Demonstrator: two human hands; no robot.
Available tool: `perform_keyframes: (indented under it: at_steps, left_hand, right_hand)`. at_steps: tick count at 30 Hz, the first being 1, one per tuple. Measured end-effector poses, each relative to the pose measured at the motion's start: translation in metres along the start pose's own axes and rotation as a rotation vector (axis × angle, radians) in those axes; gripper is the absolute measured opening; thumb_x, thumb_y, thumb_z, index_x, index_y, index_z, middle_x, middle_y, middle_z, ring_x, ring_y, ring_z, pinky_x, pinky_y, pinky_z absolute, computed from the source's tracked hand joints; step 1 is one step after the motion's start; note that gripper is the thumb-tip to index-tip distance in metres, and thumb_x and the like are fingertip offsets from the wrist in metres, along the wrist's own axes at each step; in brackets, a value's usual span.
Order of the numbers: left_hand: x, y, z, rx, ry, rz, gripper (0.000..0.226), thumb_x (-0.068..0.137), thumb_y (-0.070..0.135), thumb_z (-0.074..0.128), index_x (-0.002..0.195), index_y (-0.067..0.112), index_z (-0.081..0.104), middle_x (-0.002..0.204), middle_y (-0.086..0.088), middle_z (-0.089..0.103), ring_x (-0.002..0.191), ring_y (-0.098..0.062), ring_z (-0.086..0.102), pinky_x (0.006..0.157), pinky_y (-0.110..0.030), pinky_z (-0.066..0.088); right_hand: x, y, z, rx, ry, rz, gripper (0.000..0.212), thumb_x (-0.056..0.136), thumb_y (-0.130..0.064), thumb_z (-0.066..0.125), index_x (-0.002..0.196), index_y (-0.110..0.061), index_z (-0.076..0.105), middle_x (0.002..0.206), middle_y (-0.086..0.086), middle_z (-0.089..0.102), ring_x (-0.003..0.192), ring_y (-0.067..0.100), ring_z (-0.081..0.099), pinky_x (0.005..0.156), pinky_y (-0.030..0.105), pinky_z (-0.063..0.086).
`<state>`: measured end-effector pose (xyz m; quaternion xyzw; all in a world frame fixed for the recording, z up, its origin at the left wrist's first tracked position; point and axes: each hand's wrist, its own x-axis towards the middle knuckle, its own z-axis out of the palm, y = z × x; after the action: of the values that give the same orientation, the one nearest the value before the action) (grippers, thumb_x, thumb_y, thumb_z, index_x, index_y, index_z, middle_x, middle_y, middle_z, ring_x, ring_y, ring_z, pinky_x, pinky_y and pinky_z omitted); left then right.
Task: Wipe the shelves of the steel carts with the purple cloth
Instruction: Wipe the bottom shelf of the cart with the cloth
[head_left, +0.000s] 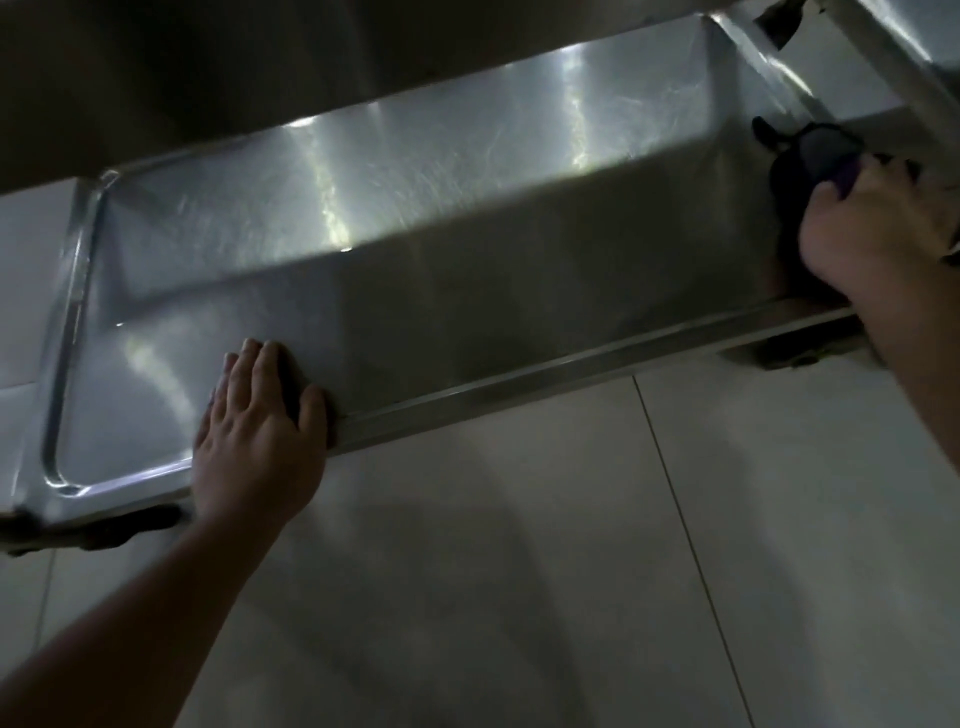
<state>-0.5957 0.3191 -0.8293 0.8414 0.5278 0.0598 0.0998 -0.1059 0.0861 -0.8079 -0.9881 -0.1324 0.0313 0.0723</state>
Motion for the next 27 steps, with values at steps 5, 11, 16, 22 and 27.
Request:
perform_keyframes:
  at_steps: [5, 11, 16, 22, 27]
  left_hand:
    - [0.001, 0.002, 0.002, 0.009, 0.006, -0.01, 0.075, 0.104, 0.062, 0.032, 0.168, 0.026, 0.017, 0.177, 0.002, 0.014, 0.163, -0.014, 0.006, 0.13, -0.042, 0.009]
    - [0.0, -0.004, 0.004, 0.012, 0.013, 0.015, 0.081, 0.101, 0.071, 0.025, 0.168, 0.027, 0.015, 0.176, 0.003, 0.015, 0.162, -0.013, 0.007, 0.128, -0.042, 0.011]
    - [0.001, -0.004, 0.005, 0.016, 0.025, 0.006, 0.08, 0.102, 0.069, 0.028, 0.167, 0.026, 0.015, 0.176, 0.004, 0.017, 0.162, -0.015, 0.011, 0.128, -0.044, 0.015]
    - [0.001, 0.0, 0.003, 0.023, 0.022, -0.009, 0.077, 0.101, 0.064, 0.031, 0.167, 0.027, 0.019, 0.176, 0.003, 0.018, 0.162, -0.015, 0.011, 0.129, -0.043, 0.015]
    - [0.002, 0.002, 0.003, 0.03, -0.01, -0.008, 0.076, 0.102, 0.061, 0.034, 0.168, 0.027, 0.017, 0.176, 0.003, 0.015, 0.162, -0.014, 0.008, 0.13, -0.044, 0.013]
  right_hand:
    - [-0.087, -0.089, 0.018, 0.034, -0.076, -0.457, 0.059, 0.102, -0.043, 0.035, 0.145, -0.007, 0.051, 0.15, 0.023, 0.05, 0.136, 0.045, 0.047, 0.112, 0.057, 0.037]
    - [-0.137, -0.087, 0.022, 0.045, -0.319, -1.12, 0.066, 0.103, -0.061, 0.019, 0.161, -0.034, 0.033, 0.167, -0.017, 0.024, 0.158, 0.01, 0.016, 0.128, 0.036, 0.006]
    - [-0.035, -0.035, 0.01, 0.066, -0.084, -0.622, 0.057, 0.101, -0.049, 0.037, 0.146, -0.018, 0.052, 0.149, 0.02, 0.054, 0.135, 0.043, 0.052, 0.115, 0.056, 0.035]
    - [0.052, -0.055, 0.002, 0.039, -0.05, -0.104, 0.064, 0.094, -0.049, 0.027, 0.142, -0.011, 0.049, 0.148, 0.026, 0.047, 0.137, 0.048, 0.043, 0.117, 0.063, 0.029]
    - [-0.018, -0.163, 0.015, 0.097, -0.105, -0.499, 0.052, 0.103, -0.042, 0.038, 0.142, -0.011, 0.053, 0.143, 0.024, 0.054, 0.129, 0.045, 0.052, 0.109, 0.053, 0.041]
